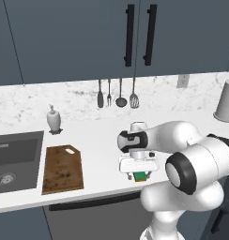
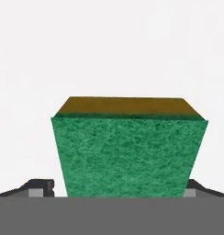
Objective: Pick up the sponge from the counter and clean the cutting board by briefly scrubbing or pressing down on the cutting board. Once finished, release the sponge.
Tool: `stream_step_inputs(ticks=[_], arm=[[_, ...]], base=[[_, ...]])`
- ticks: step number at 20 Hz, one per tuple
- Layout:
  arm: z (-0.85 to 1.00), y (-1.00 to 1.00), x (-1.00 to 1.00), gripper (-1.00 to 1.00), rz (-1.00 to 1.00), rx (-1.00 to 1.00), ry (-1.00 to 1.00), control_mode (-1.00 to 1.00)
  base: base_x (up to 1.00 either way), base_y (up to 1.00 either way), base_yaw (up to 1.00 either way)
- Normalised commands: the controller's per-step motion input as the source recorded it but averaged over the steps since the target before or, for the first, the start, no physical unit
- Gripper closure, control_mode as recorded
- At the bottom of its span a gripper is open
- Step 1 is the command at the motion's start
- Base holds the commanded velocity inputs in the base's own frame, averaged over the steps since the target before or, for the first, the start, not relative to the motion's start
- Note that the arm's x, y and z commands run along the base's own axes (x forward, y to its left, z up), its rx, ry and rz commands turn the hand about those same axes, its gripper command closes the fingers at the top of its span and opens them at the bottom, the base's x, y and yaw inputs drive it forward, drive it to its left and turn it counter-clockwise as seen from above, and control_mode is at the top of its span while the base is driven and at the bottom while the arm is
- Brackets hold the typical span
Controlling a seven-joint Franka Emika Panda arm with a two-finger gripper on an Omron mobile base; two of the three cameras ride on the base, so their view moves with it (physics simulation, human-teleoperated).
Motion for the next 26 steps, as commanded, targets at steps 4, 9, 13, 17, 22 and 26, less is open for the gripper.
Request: stream_step_inputs(ticks=[4,9,13,17,22,26], arm=[[-0.34,0.01,0.11,1.0,0.0,-0.05,0.01,-1.0],[-0.27,0.01,0.18,1.0,0.0,-0.05,0.0,-1.0],[-0.2,0.0,0.18,1.0,0.0,-0.01,0.0,-1.0],[0.08,0.0,0.0,1.0,0.0,0.0,0.0,-1.0],[0.58,0.2,0.0,1.0,-0.01,0.01,0.0,-1.0],[0.54,0.51,0.0,1.0,0.0,0.04,0.05,-1.0]], base=[[0.0,0.0,0.0],[0.0,0.0,0.0],[0.0,0.0,0.0],[0.0,0.0,0.0],[0.0,0.0,0.0],[0.0,0.0,0.0]])
